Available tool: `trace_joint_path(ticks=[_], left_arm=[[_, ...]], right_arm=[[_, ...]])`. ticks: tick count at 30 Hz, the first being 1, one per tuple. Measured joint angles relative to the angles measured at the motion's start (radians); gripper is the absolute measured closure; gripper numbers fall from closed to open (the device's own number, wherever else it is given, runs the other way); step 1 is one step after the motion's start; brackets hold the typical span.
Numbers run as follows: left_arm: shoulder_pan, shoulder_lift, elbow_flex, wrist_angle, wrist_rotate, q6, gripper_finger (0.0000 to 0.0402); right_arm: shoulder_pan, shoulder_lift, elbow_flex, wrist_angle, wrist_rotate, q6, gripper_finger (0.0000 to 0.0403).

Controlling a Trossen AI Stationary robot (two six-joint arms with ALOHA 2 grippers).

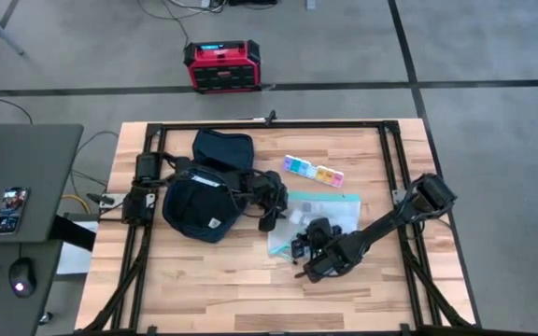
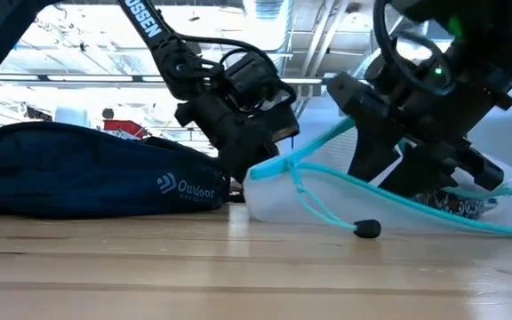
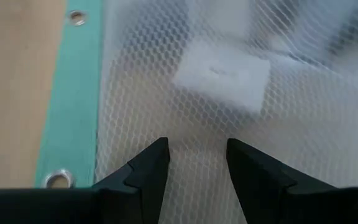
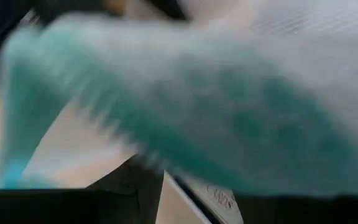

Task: Unpack backpack
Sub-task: Remove the game card from the zip bag

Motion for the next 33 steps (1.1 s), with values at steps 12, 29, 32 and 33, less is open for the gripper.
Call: trace_joint_path(ticks=[12,29,32,33], left_arm=[[0.037,-0.004,-0.005,-0.022,0.004,0.003,0.0252],[0.031,-0.003,-0.003,0.002,0.012,-0.047,0.0252],[0.031,-0.003,-0.003,0.002,0.014,-0.052,0.0252],[0.031,-0.003,-0.003,0.002,0.014,-0.053,0.0252]], right_arm=[[0.179,0.001,0.097,-0.082,-0.237,0.121,0.0269],[0.118,-0.014,0.215,-0.323,-0.071,0.132,0.0271],[0.057,-0.012,0.216,-0.314,-0.060,0.063,0.0271],[0.037,-0.011,0.216,-0.320,-0.059,0.044,0.0271]])
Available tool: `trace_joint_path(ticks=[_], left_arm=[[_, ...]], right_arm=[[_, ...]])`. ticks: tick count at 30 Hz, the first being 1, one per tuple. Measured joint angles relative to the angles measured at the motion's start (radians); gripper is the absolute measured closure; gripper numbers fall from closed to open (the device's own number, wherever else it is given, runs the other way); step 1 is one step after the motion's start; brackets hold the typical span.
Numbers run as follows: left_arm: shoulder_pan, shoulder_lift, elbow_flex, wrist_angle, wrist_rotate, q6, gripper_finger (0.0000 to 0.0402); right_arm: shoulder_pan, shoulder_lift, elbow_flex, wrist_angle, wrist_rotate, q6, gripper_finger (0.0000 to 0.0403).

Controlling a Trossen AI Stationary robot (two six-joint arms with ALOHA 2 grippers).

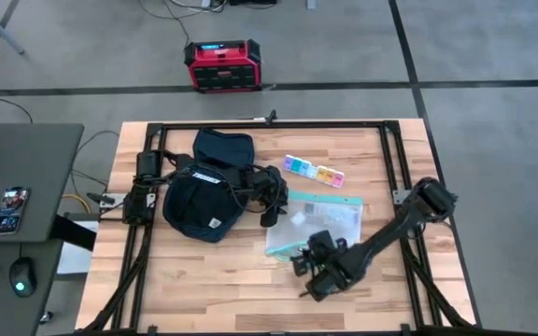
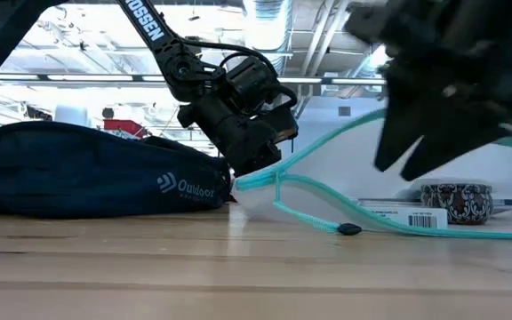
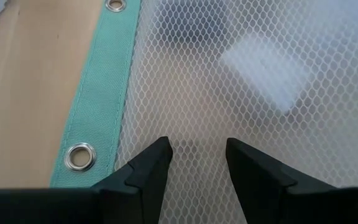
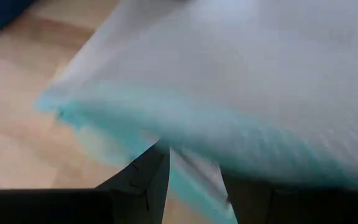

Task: Unpack backpack
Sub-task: Remove the game card from the zip bag

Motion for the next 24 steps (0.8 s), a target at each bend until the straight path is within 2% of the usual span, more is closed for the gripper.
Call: trace_joint_path(ticks=[4,7,18,24], left_arm=[[0.000,0.000,0.000,0.000,0.005,-0.002,0.0252],[0.003,0.000,0.000,0.003,0.007,-0.018,0.0252],[0.025,0.001,0.000,0.008,0.051,-0.027,0.0252],[0.025,0.001,0.000,0.008,0.050,-0.027,0.0252]], right_arm=[[-0.073,0.000,-0.021,0.012,-0.003,-0.082,0.0271],[-0.084,0.000,-0.041,0.032,-0.086,-0.125,0.0271],[0.071,-0.008,-0.052,0.045,-0.265,-0.035,0.0271],[0.173,-0.009,-0.053,0.105,-0.293,0.063,0.0271]])
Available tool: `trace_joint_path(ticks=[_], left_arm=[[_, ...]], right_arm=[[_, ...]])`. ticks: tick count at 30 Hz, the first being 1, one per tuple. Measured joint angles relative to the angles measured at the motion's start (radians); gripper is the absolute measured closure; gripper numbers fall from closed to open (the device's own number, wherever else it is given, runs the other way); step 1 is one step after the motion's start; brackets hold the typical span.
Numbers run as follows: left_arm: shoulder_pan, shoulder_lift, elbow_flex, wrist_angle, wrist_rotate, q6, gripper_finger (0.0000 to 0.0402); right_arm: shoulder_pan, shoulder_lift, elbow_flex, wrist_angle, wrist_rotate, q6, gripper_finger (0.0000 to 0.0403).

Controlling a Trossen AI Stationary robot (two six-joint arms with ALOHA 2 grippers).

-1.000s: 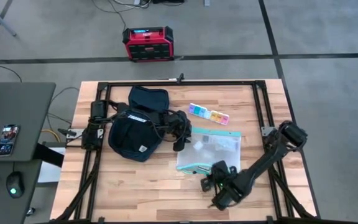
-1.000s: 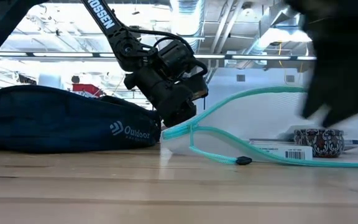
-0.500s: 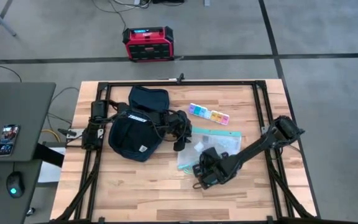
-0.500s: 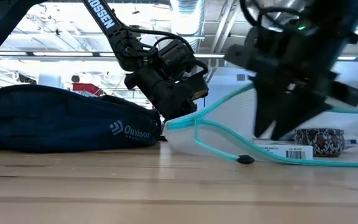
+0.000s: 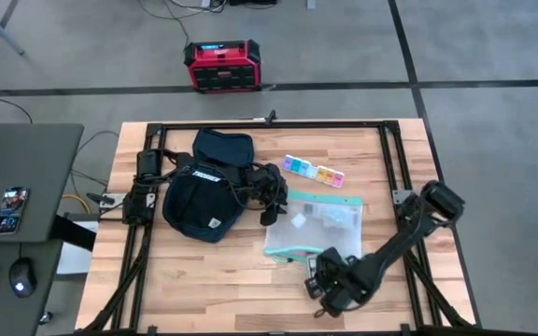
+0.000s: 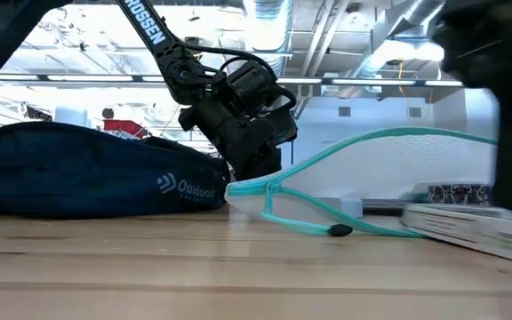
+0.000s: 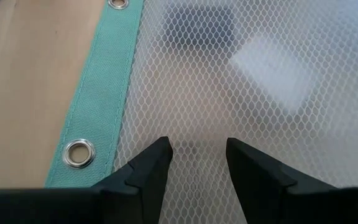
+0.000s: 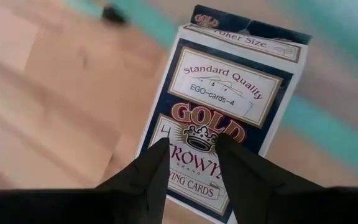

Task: Unpack backpack
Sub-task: Remove the game card from the zip bag

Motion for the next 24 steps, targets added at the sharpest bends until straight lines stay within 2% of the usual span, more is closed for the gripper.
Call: trace_joint_path(ticks=[7,13,17,24], left_arm=[[-0.001,-0.032,-0.001,-0.018,-0.003,-0.024,0.0252],[-0.048,-0.190,-0.007,-0.119,-0.015,-0.046,0.0252],[-0.132,-0.314,-0.004,-0.179,-0.020,-0.079,0.0252],[-0.342,-0.401,-0.001,-0.185,-0.146,-0.198,0.0252]], right_arm=[[0.055,-0.017,0.063,-0.049,-0.012,-0.024,0.0271],[0.109,-0.036,0.111,-0.069,0.005,-0.046,0.0271],[0.130,-0.037,0.113,-0.126,0.011,-0.030,0.0270],[0.175,-0.037,0.113,-0.325,0.023,0.120,0.0240]])
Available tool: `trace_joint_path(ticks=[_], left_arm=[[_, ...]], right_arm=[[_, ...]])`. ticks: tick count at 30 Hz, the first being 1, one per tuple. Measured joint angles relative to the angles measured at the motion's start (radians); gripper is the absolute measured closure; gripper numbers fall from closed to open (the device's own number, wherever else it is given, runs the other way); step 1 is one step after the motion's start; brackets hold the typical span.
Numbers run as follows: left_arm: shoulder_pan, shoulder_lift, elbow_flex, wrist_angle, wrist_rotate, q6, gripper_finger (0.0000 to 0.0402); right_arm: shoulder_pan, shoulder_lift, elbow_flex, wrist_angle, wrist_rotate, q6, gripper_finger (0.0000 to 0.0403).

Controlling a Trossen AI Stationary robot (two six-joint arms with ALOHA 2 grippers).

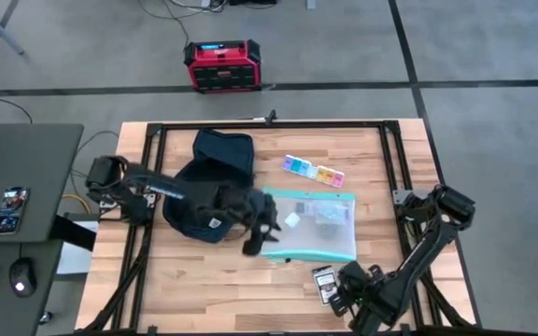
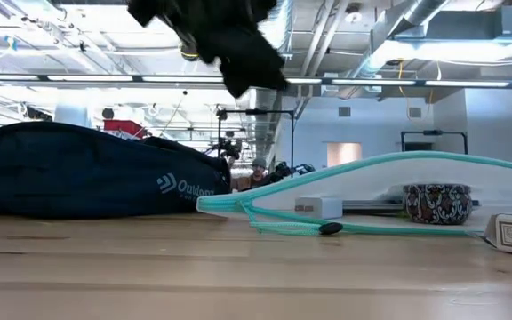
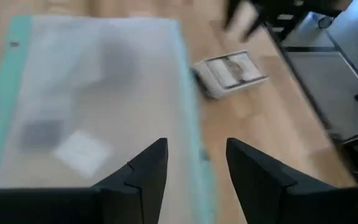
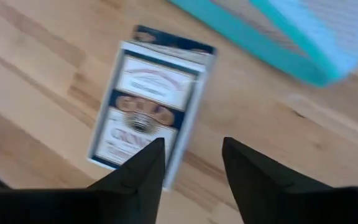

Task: Unpack backpack
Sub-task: Remove the game card from the zip bag

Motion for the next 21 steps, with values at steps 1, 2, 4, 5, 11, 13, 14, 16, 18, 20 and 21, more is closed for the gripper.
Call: trace_joint_path(ticks=[1,2,4,5,11,13,14,16,18,20,21], left_arm=[[-0.028,0.004,0.000,0.005,-0.025,-0.027,0.0252],[-0.055,0.008,-0.002,0.010,-0.058,-0.052,0.0252],[-0.098,0.026,-0.002,0.047,-0.117,-0.101,0.0252],[-0.118,0.031,-0.001,0.066,-0.138,-0.124,0.0252],[-0.183,0.101,-0.001,0.215,-0.169,-0.235,0.0252],[-0.190,0.112,-0.001,0.231,-0.170,-0.229,0.0252],[-0.190,0.111,-0.001,0.211,-0.175,-0.210,0.0252],[-0.180,0.096,-0.001,0.150,-0.206,-0.176,0.0252],[-0.160,0.072,-0.001,0.091,-0.242,-0.120,0.0252],[-0.143,0.050,0.000,0.039,-0.253,-0.077,0.0252],[-0.136,0.041,0.000,0.021,-0.254,-0.068,0.0252]], right_arm=[[0.000,0.000,0.000,-0.009,-0.007,0.011,0.0231],[-0.003,0.000,0.000,-0.006,-0.019,0.020,0.0220],[-0.023,0.000,0.000,-0.002,-0.060,0.005,0.0200],[-0.031,0.001,0.000,0.002,-0.063,-0.014,0.0192],[-0.068,0.003,0.000,0.074,-0.051,-0.195,0.0169],[-0.080,0.003,0.000,0.078,-0.050,-0.219,0.0168],[-0.084,0.003,0.000,0.072,-0.047,-0.220,0.0168],[-0.088,0.003,0.000,0.066,-0.033,-0.219,0.0168],[-0.087,0.003,0.000,0.068,-0.021,-0.209,0.0168],[-0.086,0.003,0.000,0.068,-0.018,-0.200,0.0168],[-0.085,0.003,0.000,0.070,-0.018,-0.199,0.0168]])
